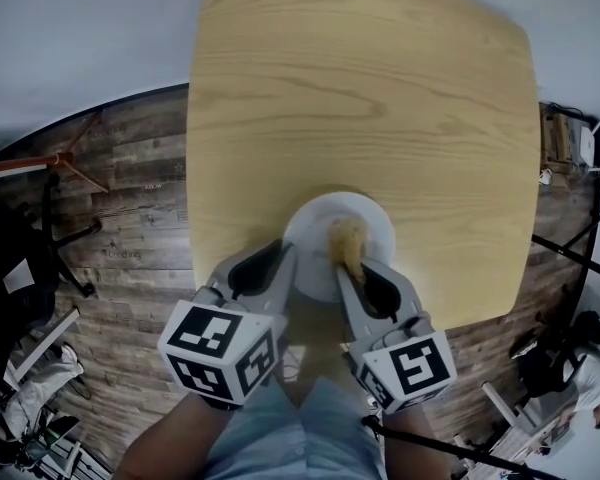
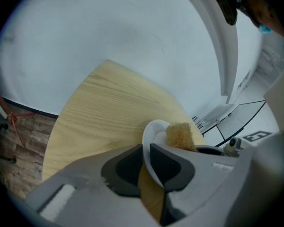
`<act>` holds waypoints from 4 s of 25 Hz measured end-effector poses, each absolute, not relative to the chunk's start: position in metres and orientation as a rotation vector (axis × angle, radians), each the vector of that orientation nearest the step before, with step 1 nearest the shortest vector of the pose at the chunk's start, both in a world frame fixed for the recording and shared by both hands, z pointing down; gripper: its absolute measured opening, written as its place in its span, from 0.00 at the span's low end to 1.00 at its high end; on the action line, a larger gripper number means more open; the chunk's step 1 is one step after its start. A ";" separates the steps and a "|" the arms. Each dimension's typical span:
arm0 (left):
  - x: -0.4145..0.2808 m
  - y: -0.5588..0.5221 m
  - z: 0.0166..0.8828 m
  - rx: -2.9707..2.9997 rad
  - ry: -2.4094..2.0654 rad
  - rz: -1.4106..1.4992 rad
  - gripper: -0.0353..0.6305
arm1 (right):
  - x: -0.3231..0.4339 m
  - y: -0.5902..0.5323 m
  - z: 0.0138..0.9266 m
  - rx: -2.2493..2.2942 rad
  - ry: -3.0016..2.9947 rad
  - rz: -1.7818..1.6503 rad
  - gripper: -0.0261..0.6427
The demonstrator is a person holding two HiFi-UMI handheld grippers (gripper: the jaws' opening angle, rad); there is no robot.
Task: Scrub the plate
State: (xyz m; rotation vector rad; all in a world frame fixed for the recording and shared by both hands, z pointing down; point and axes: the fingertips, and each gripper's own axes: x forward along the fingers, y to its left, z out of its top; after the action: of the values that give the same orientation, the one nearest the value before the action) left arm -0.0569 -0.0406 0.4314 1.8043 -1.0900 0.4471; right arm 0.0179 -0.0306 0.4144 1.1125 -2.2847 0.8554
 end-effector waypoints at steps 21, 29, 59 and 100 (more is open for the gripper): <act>-0.043 -0.052 0.401 2.067 -1.061 0.590 0.16 | 0.021 -0.063 0.407 0.987 -2.132 0.811 0.10; -0.040 -0.056 0.398 2.064 -1.068 0.567 0.16 | -0.014 -0.052 0.393 0.856 -2.227 0.812 0.10; -0.045 -0.061 0.399 2.035 -1.143 0.538 0.14 | 0.017 0.021 0.414 0.813 -2.193 1.057 0.10; -0.043 -0.069 0.393 2.075 -1.107 0.537 0.15 | -0.006 -0.074 0.394 0.814 -2.266 0.974 0.10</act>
State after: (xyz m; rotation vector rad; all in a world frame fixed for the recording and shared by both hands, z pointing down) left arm -0.0428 -0.0691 0.3926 2.0751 -1.1073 0.5375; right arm -0.0062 -0.0744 0.3939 0.8144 -2.2658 0.9738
